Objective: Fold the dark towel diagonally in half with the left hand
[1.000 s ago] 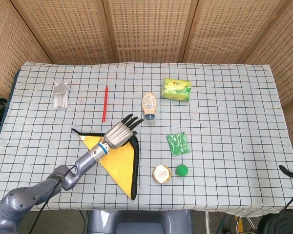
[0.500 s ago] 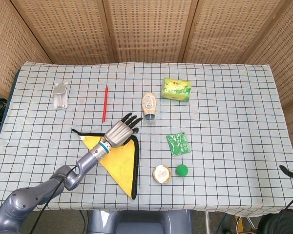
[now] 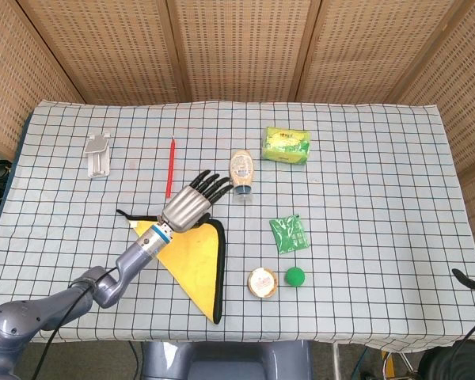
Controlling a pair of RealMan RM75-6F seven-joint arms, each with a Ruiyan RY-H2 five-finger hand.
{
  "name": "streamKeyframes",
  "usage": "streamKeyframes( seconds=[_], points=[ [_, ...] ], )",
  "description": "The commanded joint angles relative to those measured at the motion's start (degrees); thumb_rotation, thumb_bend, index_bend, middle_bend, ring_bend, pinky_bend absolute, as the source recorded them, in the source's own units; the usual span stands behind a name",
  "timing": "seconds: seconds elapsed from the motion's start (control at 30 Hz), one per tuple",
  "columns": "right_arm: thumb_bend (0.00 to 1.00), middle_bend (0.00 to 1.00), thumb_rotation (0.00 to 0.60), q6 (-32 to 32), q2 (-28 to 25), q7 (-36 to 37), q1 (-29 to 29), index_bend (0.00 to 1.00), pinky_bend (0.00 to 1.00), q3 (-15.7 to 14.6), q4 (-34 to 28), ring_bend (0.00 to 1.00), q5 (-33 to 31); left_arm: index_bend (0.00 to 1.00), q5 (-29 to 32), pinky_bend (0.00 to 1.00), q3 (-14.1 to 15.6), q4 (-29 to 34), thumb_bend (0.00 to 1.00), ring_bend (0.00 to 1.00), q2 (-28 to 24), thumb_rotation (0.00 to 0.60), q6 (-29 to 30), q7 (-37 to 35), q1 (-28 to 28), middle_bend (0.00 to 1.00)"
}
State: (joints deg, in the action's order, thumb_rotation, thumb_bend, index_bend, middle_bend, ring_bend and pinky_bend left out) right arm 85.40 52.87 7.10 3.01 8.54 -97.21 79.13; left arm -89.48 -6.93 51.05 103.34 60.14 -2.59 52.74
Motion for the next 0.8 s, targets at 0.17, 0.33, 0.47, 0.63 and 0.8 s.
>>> streamKeyframes(
  seconds=[0.17, 0.33, 0.47, 0.63, 0.8],
  points=[
    [0.00, 0.00, 0.600, 1.1, -0.3, 0.0, -0.4, 0.00, 0.00, -0.4, -0.7, 0.00, 1.5, 0.00, 4.6, 0.00, -2.7, 20.7, 0.12, 0.00, -15.2, 0.600, 7.8, 5.9, -7.5, 0.00],
    [0.00, 0.00, 0.600, 1.6, -0.4, 0.0, -0.6, 0.00, 0.00, -0.6, -1.0, 0.00, 2.3, 0.00, 9.9, 0.00, -2.0, 35.8, 0.00, 0.00, -24.9, 0.600, 13.1, 13.3, -15.5, 0.00],
    [0.00, 0.00, 0.600, 1.8, -0.4, 0.0, -0.6, 0.00, 0.00, -0.8, -1.3, 0.00, 2.9, 0.00, 12.8, 0.00, 0.6, 44.5, 0.00, 0.00, -31.5, 0.600, 18.2, 19.1, -22.1, 0.00],
    [0.00, 0.00, 0.600, 1.9, -0.3, -0.3, -0.5, 0.00, 0.00, -1.0, -1.6, 0.00, 3.6, 0.00, 12.5, 0.00, 3.9, 49.8, 0.00, 0.00, -35.4, 0.600, 24.8, 21.3, -29.1, 0.00],
    [0.00, 0.00, 0.600, 1.7, -0.1, -0.9, -0.3, 0.00, 0.00, -1.2, -1.7, 0.00, 4.1, 0.00, 11.6, 0.00, 7.5, 50.9, 0.00, 0.00, -36.7, 0.600, 29.6, 20.3, -35.5, 0.00]
  ],
)
